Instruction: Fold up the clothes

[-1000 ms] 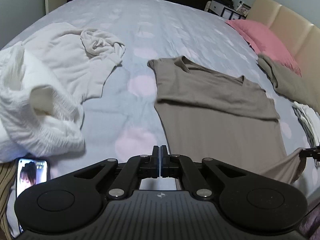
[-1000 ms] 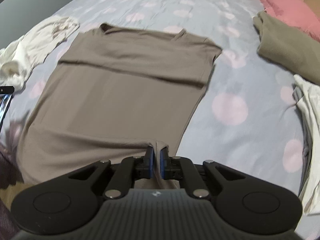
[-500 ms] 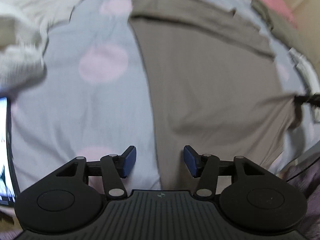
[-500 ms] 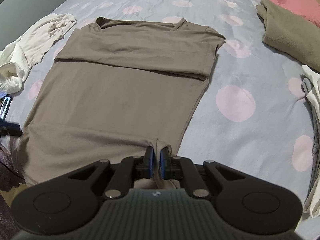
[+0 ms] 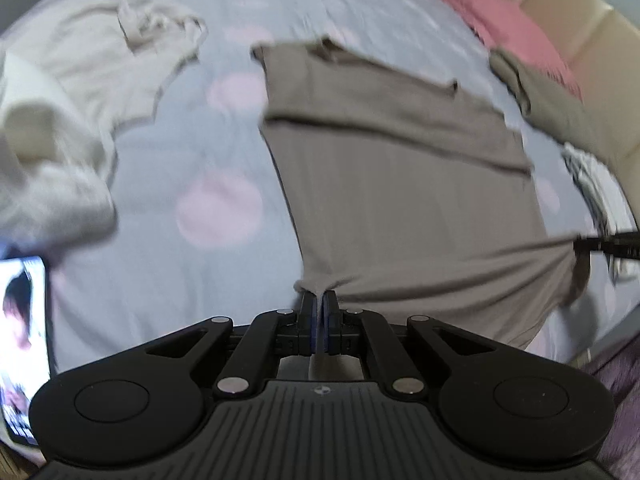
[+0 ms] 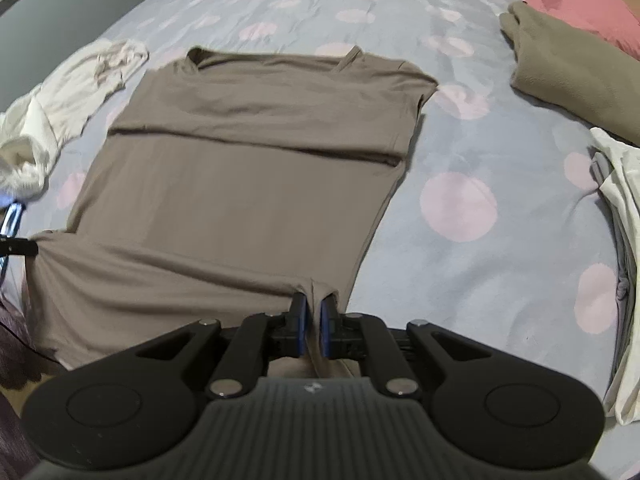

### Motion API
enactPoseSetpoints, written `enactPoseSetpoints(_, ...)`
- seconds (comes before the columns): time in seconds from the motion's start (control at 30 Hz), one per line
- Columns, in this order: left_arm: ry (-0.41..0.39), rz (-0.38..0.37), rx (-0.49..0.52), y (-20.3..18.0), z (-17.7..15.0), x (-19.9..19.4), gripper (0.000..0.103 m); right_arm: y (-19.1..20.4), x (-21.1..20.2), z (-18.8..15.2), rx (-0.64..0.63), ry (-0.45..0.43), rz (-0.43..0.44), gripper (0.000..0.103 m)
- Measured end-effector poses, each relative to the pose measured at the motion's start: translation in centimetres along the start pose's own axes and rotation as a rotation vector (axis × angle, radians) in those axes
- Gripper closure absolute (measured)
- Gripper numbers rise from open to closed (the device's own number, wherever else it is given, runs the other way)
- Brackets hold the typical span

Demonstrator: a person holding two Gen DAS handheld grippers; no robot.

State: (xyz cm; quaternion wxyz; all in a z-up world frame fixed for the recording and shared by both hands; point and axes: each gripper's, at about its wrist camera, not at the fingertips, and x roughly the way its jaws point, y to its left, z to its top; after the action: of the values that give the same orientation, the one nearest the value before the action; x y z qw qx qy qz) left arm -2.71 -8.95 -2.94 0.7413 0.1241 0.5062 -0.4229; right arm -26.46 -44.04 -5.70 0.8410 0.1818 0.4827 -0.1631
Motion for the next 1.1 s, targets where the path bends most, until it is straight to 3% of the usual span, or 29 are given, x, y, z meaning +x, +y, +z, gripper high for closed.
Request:
enactPoseSetpoints(0.23, -0.073, 0.077, 0.091, -0.1, 5.6, 1.9, 0.102, -0.3, 0.9, 2.7, 0.0, -0.044, -0.009, 0.094)
enactPoseSetpoints(0.43, -0.076, 0.128, 0.103, -0.3, 6.6, 5.4, 0.1, -0.6, 2.9, 4.6, -0.016, -0.051, -0.036, 0.093)
enactPoseSetpoints(0.47, -0.068, 0.144, 0.109, -0.4, 6.5, 5.8, 0.1, -0.6, 3.2, 4.6, -0.019, -0.05, -0.045, 0.086)
enactPoseSetpoints(0.5, -0.059, 0.163, 0.119, -0.5, 6.3, 6.1, 0.098, -0.7, 3.4, 4.6, -0.019, -0.055, -0.06, 0.08)
enactPoseSetpoints(0.57, -0.06, 0.217, 0.158, -1.1, 5.3, 5.9, 0.078, -0.7, 3.2, 4.5, -0.024, -0.068, -0.097, 0.069)
enactPoseSetpoints(0.63, -0.064, 0.273, 0.202, -1.7, 4.2, 5.7, 0.068, -0.7, 2.7, 4.3, -0.027, -0.093, -0.101, 0.068)
enactPoseSetpoints(0.7, -0.091, 0.312, 0.241, -2.9, 2.6, 5.1, 0.068, -0.2, 2.1, 3.9, -0.041, -0.121, -0.072, 0.066)
enactPoseSetpoints(0.73, -0.103, 0.309, 0.262, -3.6, 1.9, 4.9, 0.068, 0.2, 2.0, 3.6, -0.056, -0.132, -0.051, 0.063)
enactPoseSetpoints(0.8, -0.118, 0.279, 0.309, -5.0, 0.6, 4.6, 0.068, 1.5, 1.9, 2.9, -0.107, -0.16, 0.015, 0.045)
enactPoseSetpoints(0.87, -0.118, 0.224, 0.366, -6.6, -0.5, 4.7, 0.068, 3.1, 2.2, 2.4, -0.165, -0.162, 0.045, 0.034)
enactPoseSetpoints(0.97, -0.107, 0.161, 0.456, -8.7, -1.7, 5.1, 0.065, 5.3, 2.8, 1.8, -0.236, -0.15, 0.064, 0.032)
enactPoseSetpoints(1.1, -0.095, 0.123, 0.539, -10.5, -2.8, 5.9, 0.06, 7.7, 3.6, 1.3, -0.284, -0.115, 0.083, 0.019)
